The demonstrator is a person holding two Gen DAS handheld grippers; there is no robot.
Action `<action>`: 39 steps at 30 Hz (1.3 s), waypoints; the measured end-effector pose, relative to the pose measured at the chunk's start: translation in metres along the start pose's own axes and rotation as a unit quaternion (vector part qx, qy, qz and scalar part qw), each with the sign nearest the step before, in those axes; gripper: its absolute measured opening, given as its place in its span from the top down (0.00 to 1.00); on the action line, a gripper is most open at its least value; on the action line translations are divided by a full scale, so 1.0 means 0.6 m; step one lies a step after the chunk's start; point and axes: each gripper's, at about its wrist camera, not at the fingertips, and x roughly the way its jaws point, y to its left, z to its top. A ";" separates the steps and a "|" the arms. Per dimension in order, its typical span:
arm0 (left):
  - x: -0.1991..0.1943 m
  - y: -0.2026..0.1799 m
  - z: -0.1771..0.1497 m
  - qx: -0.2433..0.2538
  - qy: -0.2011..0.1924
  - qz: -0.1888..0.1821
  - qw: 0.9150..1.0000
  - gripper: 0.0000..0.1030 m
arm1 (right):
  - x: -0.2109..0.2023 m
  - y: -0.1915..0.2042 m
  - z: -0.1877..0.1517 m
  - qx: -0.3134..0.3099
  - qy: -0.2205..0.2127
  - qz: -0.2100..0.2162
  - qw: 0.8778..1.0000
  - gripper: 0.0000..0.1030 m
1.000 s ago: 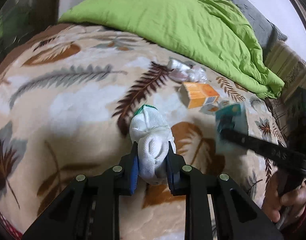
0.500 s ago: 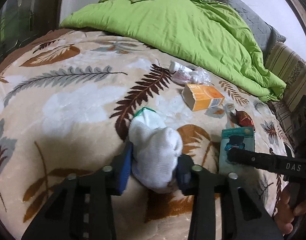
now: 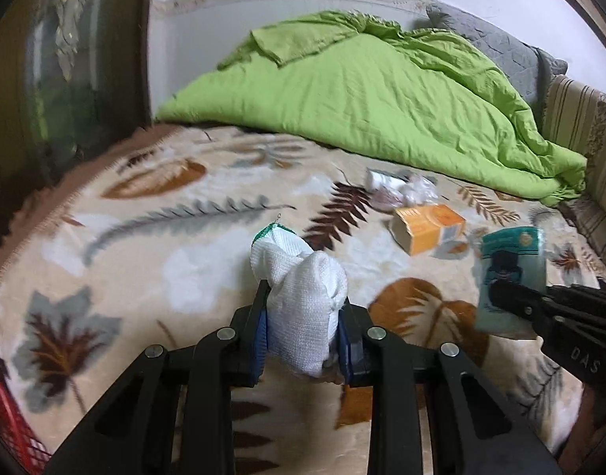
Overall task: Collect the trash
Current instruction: 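Lift the white cloth with the left tool while the right lifts the teal packet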
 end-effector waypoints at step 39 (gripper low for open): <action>-0.030 0.029 0.008 0.012 -0.039 0.043 0.998 0.73 | -0.009 0.059 -0.004 -0.047 -0.024 -0.035 0.998 0.86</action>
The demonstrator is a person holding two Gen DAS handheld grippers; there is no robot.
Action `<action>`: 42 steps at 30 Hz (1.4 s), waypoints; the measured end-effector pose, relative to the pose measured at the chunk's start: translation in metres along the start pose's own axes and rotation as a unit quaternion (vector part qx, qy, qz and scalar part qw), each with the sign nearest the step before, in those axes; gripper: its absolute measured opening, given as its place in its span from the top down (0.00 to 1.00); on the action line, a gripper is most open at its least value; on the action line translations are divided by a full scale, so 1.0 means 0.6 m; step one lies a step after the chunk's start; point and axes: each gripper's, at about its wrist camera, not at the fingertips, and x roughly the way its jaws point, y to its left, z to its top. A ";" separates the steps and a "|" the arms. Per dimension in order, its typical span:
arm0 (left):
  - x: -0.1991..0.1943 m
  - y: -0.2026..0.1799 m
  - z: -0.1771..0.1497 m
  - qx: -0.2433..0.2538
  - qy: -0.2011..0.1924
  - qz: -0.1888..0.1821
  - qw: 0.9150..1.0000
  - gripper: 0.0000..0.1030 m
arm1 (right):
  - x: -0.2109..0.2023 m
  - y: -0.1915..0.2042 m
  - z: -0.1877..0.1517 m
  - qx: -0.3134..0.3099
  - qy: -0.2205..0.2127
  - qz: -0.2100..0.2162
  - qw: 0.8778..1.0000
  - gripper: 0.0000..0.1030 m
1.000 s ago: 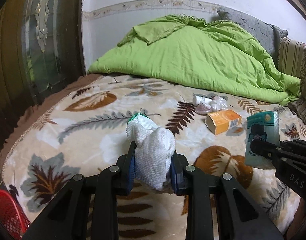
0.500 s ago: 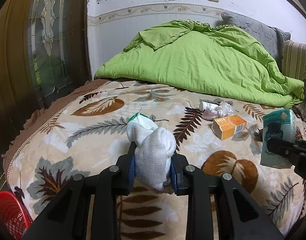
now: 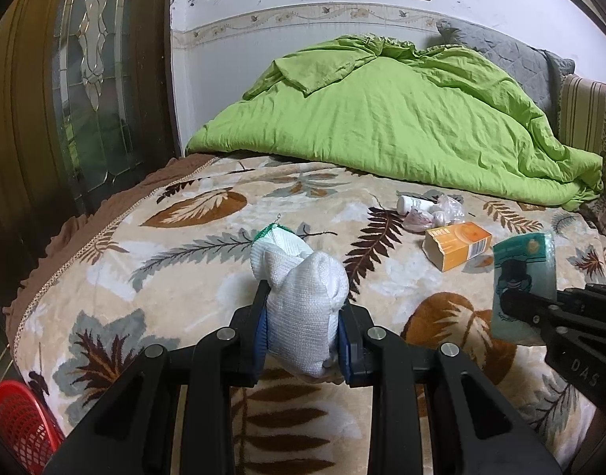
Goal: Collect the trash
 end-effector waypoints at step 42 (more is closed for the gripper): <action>0.013 -0.014 -0.014 -0.003 -0.005 -0.052 0.999 0.73 | 0.014 -0.001 0.002 -0.031 -0.006 -0.041 0.999 0.86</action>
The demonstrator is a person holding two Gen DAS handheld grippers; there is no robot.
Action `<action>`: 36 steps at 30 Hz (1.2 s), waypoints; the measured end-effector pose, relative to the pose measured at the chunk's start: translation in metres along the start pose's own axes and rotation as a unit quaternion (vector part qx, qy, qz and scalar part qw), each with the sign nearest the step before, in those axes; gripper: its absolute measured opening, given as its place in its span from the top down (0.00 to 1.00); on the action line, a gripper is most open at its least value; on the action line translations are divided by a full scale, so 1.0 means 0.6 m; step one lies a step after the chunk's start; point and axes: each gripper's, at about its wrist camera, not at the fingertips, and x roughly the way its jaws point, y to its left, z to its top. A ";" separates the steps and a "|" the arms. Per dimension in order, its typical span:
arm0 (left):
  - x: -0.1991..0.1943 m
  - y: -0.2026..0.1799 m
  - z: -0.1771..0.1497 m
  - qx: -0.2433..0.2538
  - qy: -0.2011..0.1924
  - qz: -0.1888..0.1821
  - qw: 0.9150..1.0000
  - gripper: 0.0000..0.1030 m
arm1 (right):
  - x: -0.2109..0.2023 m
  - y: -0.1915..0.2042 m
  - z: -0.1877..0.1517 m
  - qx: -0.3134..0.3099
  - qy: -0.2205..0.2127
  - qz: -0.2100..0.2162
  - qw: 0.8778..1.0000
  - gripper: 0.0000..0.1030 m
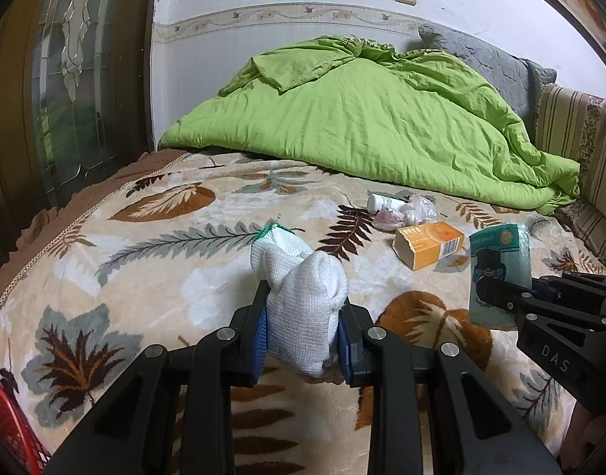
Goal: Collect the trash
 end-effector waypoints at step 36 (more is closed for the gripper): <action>0.001 0.002 -0.007 -0.002 0.003 -0.002 1.000 0.73 | -0.008 -0.001 0.008 0.007 -0.009 0.002 1.000 0.86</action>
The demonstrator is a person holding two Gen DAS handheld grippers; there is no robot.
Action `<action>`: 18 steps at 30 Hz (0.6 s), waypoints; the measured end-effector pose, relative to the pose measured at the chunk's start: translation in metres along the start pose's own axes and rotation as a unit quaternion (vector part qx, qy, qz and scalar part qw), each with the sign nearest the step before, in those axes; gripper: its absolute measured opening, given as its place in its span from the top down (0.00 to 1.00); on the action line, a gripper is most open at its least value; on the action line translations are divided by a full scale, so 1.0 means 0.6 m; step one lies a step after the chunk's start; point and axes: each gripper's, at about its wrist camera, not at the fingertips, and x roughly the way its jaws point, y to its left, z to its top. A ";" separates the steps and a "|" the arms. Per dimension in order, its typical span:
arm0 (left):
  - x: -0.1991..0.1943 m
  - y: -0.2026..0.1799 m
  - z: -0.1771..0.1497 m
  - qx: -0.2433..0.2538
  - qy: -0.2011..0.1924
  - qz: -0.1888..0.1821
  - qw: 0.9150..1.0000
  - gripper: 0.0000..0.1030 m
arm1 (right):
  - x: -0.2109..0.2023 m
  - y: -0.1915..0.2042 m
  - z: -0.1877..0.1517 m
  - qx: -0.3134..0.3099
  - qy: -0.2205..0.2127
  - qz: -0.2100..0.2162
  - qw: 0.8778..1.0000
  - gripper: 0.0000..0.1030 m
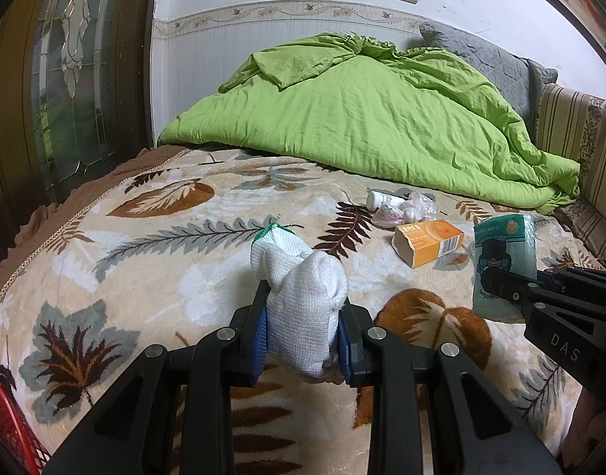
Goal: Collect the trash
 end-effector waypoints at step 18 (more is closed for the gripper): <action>0.000 0.001 0.000 0.000 0.001 0.001 1.000 0.73 | 0.003 0.006 -0.001 0.000 0.001 0.003 1.000 0.86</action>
